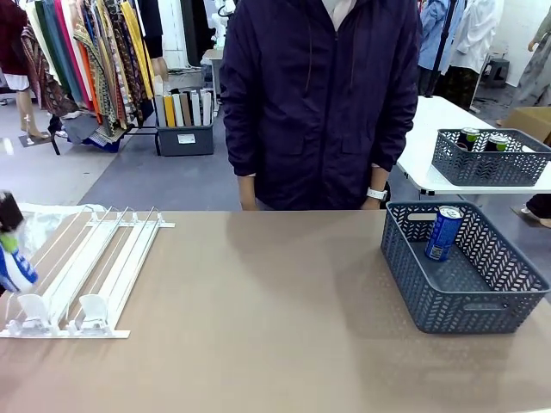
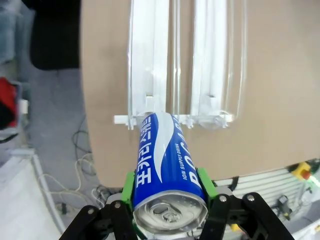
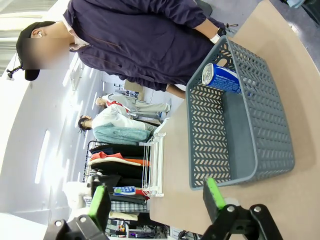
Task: Retrieve and store the cans from the dispenser.
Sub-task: Pick up one can from the Automatic Can Dispenser and place it in the middle of the table.
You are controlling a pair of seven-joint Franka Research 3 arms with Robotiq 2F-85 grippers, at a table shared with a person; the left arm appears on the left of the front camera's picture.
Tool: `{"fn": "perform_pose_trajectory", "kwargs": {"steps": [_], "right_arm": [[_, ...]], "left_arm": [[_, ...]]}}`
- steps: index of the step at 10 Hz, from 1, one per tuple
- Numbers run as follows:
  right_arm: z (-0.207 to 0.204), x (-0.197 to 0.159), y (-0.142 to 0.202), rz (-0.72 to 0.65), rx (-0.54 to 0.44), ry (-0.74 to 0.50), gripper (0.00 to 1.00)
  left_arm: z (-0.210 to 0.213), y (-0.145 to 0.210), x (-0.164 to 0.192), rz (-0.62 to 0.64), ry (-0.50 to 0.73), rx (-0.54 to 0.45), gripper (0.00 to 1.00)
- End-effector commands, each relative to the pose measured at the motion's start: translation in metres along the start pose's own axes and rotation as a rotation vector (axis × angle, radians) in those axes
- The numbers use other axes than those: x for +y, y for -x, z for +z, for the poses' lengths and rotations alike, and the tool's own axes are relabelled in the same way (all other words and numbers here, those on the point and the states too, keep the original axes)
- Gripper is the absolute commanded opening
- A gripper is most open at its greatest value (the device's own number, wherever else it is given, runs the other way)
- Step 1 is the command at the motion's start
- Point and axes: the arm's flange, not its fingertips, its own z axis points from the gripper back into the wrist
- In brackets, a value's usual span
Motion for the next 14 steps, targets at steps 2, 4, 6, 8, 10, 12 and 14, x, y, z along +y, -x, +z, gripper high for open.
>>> {"fn": "perform_pose_trajectory", "kwargs": {"steps": [2, 4, 6, 8, 10, 12, 14], "right_arm": [[-0.001, 0.002, -0.003, 0.024, -0.02, -0.023, 1.0], [-0.001, 0.002, -0.003, 0.024, -0.02, -0.023, 1.0], [-0.001, 0.002, -0.003, 0.024, -0.02, -0.023, 1.0], [-0.001, 0.002, -0.003, 0.024, -0.02, -0.023, 1.0], [-0.001, 0.002, -0.003, 0.024, -0.02, -0.023, 1.0], [-0.001, 0.002, -0.003, 0.024, -0.02, -0.023, 1.0], [-0.001, 0.002, -0.003, 0.024, -0.02, -0.023, 1.0]], "left_arm": [[0.065, 0.022, -0.005, -0.001, 0.007, -0.143, 0.0], [0.089, 0.046, 0.014, 0.039, 0.08, -0.236, 0.0], [0.093, 0.038, 0.002, 0.018, 0.031, -0.195, 0.0], [0.093, 0.038, 0.002, 0.018, 0.031, -0.195, 0.0], [0.076, 0.042, -0.007, -0.071, 0.15, -0.196, 0.0], [0.045, 0.002, -0.095, -0.221, 0.256, -0.187, 0.0], [0.007, -0.049, -0.204, -0.391, 0.261, -0.078, 0.0]]}}
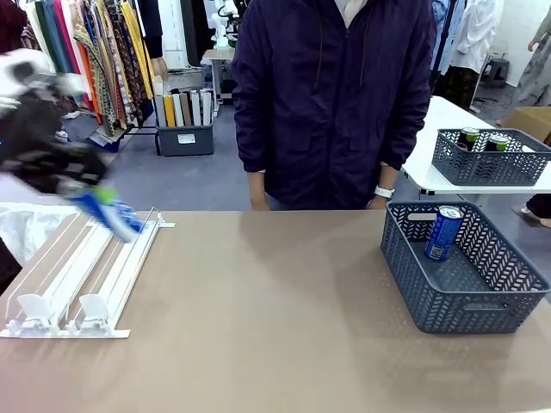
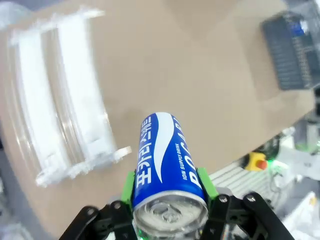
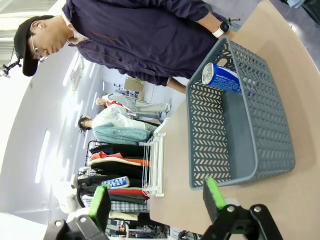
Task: Retrieve and store the cans from the dispenser.
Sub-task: Pick up one can from the Automatic Can Dispenser and place it in the middle of the table.
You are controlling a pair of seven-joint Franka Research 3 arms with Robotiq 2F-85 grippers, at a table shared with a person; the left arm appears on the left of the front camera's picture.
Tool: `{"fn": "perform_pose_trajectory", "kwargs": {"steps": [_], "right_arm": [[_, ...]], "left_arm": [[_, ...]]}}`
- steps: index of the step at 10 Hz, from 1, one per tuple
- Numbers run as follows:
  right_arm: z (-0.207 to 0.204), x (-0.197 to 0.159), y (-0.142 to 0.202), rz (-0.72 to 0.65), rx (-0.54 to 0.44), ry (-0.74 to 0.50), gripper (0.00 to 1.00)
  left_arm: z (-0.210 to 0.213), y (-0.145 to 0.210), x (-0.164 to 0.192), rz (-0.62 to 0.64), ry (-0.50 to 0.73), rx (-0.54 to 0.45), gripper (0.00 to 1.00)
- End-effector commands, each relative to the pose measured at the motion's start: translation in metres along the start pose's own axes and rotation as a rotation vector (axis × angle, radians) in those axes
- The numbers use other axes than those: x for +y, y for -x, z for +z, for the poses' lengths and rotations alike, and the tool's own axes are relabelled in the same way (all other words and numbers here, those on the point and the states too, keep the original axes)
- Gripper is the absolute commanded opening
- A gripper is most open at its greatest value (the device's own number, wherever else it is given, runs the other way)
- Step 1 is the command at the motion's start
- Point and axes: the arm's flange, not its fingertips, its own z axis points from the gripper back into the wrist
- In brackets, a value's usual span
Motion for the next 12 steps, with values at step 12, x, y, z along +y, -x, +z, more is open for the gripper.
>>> {"fn": "perform_pose_trajectory", "kwargs": {"steps": [12], "right_arm": [[-0.001, 0.002, -0.003, 0.024, -0.021, -0.023, 1.0]], "left_arm": [[-0.27, -0.131, -0.19, 0.157, -0.195, 0.244, 0.0]]}}
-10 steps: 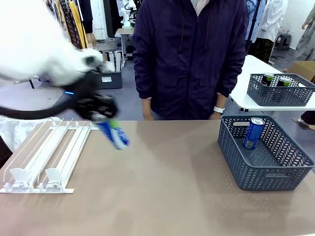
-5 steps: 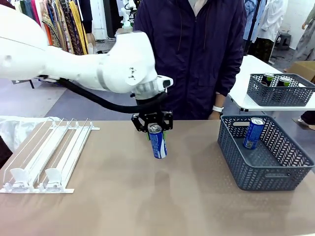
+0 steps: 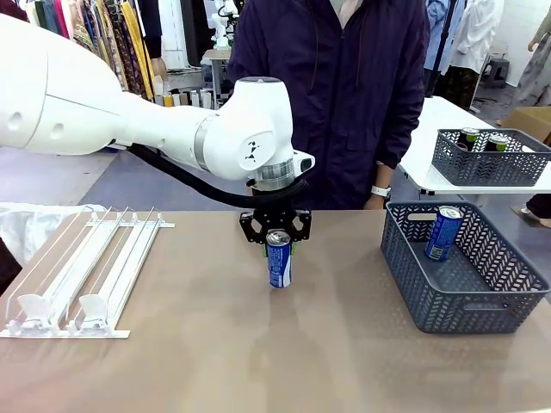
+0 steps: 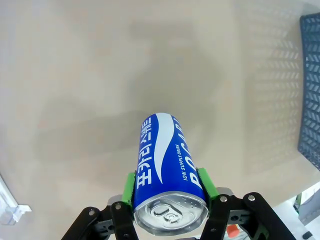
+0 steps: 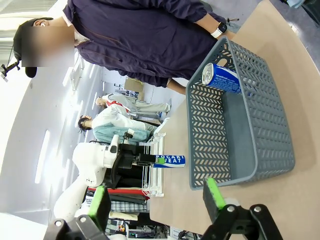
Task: Retrieve and store the cans from the dispenser.
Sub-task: Pick up one can from the Automatic Can Dispenser and place it in the middle of the table.
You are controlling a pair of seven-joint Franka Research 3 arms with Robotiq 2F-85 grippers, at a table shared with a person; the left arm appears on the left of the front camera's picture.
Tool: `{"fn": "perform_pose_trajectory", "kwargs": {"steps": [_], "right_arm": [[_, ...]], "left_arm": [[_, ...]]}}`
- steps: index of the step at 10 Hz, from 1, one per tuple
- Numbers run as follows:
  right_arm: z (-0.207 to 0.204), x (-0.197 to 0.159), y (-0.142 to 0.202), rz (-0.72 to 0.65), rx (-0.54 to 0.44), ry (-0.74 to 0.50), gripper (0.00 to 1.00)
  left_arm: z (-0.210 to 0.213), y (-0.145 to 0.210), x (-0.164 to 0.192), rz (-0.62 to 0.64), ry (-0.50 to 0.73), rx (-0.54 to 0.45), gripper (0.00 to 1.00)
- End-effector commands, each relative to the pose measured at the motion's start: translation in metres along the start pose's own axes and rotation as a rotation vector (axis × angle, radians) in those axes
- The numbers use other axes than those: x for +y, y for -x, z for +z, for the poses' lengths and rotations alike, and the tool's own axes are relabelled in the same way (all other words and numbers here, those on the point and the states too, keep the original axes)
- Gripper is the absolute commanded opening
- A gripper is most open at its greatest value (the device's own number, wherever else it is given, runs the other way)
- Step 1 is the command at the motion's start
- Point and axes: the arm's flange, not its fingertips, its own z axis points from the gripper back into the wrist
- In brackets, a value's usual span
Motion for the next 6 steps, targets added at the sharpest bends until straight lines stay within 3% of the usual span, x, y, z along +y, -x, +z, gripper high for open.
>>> {"fn": "perform_pose_trajectory", "kwargs": {"steps": [1, 6], "right_arm": [[-0.001, 0.002, -0.003, 0.024, -0.02, -0.023, 1.0], [-0.001, 0.002, -0.003, 0.024, -0.02, -0.023, 1.0]], "left_arm": [[0.007, 0.0, 0.0, -0.016, 0.026, 0.007, 0.0], [-0.019, 0.0, -0.003, -0.049, 0.003, 0.002, 0.0]]}}
